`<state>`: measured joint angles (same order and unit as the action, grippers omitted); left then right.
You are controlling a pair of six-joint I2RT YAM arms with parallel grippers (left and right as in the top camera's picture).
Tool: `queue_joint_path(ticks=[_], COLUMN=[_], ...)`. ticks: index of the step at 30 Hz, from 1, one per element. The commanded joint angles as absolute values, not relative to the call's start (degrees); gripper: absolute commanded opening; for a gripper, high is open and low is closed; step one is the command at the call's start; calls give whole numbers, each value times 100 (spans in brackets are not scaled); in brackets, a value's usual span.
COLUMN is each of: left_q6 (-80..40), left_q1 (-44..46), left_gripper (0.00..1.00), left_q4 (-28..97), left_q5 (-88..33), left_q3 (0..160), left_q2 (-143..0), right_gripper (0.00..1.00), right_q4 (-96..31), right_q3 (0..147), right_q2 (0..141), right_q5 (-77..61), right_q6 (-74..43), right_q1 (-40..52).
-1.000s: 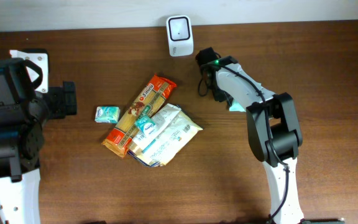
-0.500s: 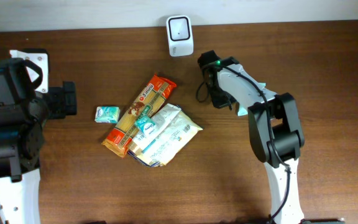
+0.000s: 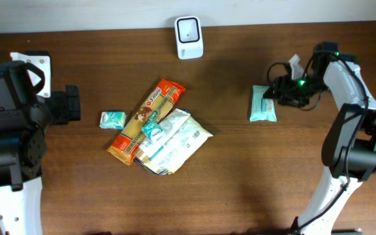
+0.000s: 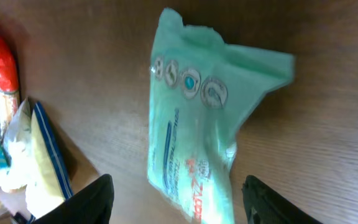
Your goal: Scan the item barcode
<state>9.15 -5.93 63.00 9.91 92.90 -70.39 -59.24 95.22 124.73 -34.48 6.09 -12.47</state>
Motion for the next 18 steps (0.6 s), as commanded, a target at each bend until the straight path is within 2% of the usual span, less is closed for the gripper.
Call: queue_joint_path(ticks=[1, 2, 4, 5, 7, 11, 13, 18], left_q6=[823, 823, 823, 823, 823, 823, 823, 823], left_q1=[-617, -617, -617, -617, -617, -617, -617, -617], left_gripper=[99, 99, 99, 99, 99, 99, 99, 99], left_q4=[6289, 6289, 6289, 6289, 6289, 6289, 6289, 6289], left_q5=[993, 993, 993, 993, 993, 993, 993, 991], left_q3=[9303, 9303, 9303, 9303, 9303, 9303, 9303, 9303], left_q2=[-7017, -7017, -7017, -7017, -7017, -7017, -7017, -7017], right_gripper=[64, 64, 55, 41, 6, 4, 4, 4], right_q4=[-5474, -5301, -5081, -5006, -4956, -5009, -5052, -5037], right_q3=[8927, 8764, 8552, 8493, 8475, 8501, 8534, 8602], right_q2=[12613, 12613, 12613, 12613, 12610, 12418, 12090, 10809], right_q5=[-4147, -4272, -4270, -4272, -4270, -4154, -3507, 34], right_q6=[773, 773, 770, 766, 753, 489, 141, -661], right_q1=[-1232, -1212, -1155, -1153, -1155, -1135, -1028, 255])
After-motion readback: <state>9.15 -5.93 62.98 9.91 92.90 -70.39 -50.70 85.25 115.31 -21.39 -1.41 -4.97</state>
